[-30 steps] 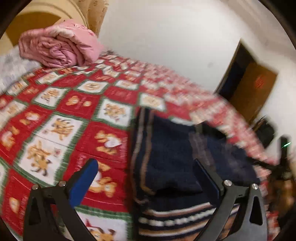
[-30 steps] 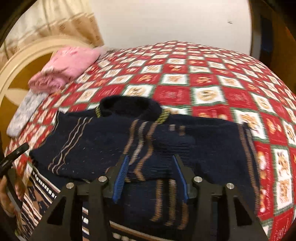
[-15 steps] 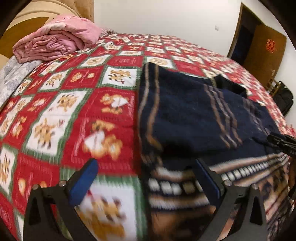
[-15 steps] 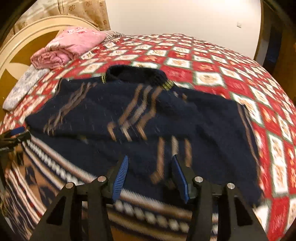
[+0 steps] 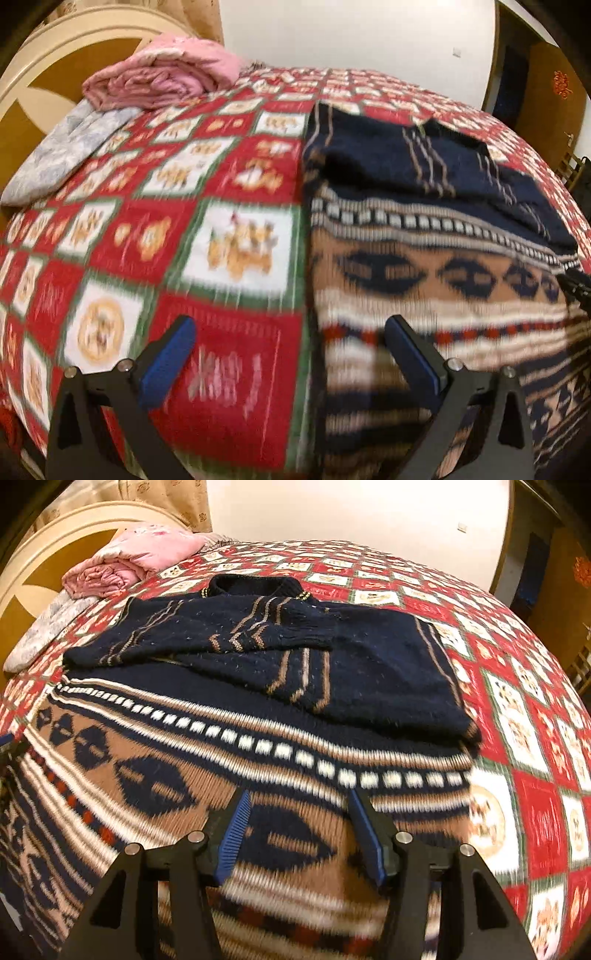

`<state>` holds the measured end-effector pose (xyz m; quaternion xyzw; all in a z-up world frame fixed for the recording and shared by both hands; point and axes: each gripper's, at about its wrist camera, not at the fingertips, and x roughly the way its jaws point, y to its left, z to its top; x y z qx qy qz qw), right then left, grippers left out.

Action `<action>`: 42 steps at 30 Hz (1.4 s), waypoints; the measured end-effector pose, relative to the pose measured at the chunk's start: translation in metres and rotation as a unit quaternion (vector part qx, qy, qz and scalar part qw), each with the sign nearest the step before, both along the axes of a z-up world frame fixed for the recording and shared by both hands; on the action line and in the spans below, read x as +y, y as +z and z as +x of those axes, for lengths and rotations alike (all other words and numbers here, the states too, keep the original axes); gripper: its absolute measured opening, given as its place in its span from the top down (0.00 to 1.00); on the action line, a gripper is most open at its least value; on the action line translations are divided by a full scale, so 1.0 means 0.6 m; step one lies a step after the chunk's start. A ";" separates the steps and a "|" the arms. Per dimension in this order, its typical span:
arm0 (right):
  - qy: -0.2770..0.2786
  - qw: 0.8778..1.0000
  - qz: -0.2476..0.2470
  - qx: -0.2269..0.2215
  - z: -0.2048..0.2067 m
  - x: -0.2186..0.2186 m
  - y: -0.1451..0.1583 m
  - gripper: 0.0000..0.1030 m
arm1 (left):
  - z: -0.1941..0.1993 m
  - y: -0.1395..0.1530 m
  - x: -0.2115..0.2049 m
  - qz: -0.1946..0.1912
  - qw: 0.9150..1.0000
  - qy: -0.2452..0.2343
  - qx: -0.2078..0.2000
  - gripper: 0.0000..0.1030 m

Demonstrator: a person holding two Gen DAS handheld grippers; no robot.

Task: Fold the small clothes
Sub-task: 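Move both grippers back over the patterned hem of the navy sweater, then close both grippers on the patterned hem edge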

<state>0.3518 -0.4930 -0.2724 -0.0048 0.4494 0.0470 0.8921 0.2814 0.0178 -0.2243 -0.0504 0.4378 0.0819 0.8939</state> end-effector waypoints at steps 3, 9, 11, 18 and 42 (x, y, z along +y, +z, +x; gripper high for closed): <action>-0.006 1.000 0.005 0.000 -0.023 -0.003 0.003 0.45 | -0.026 -0.010 -0.003 -0.024 1.000 0.001 0.002 0.00; -0.011 1.000 0.014 0.001 -0.086 -0.007 0.006 0.45 | -0.067 -0.009 -0.016 -0.035 0.999 0.009 -0.005 0.00; -0.010 1.000 0.009 -0.001 -0.115 -0.005 0.002 0.45 | -0.079 -0.009 -0.023 -0.038 0.999 0.002 -0.004 0.00; -0.015 1.000 0.004 -0.011 -0.211 0.003 0.005 0.45 | -0.118 -0.008 -0.047 -0.035 0.999 -0.022 -0.006 0.00; -0.067 0.994 0.082 -0.004 -0.419 -0.039 -0.015 0.45 | -0.258 -0.031 -0.077 -0.073 0.990 -0.116 0.029 0.01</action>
